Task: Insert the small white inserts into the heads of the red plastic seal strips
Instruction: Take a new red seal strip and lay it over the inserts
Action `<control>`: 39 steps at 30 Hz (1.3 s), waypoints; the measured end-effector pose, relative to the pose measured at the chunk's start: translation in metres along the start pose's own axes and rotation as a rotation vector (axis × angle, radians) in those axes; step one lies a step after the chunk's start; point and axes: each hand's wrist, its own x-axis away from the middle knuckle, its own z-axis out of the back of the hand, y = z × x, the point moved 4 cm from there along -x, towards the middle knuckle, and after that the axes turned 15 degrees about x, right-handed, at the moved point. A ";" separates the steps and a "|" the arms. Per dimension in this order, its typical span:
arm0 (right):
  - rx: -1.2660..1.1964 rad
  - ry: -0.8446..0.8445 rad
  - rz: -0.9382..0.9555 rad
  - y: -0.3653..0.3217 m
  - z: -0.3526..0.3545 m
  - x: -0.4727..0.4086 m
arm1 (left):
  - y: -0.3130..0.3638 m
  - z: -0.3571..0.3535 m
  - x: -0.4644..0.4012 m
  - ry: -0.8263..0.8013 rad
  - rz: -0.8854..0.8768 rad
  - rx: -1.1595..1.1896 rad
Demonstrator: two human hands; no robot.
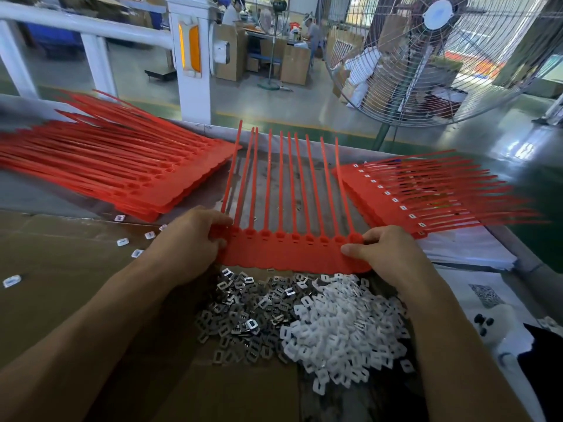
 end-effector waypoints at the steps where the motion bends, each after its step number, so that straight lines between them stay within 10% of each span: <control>1: 0.006 -0.013 -0.008 0.000 0.001 0.001 | 0.000 0.001 0.000 -0.010 -0.006 -0.004; 22: 0.221 0.088 -0.002 -0.015 0.010 0.018 | 0.005 0.002 0.006 -0.053 -0.003 0.016; 27: 0.095 0.238 0.301 -0.046 0.007 0.032 | 0.003 0.000 0.005 -0.054 -0.007 0.031; 39: 0.291 -0.283 0.896 -0.110 -0.046 0.084 | 0.002 -0.001 0.004 -0.038 -0.010 0.007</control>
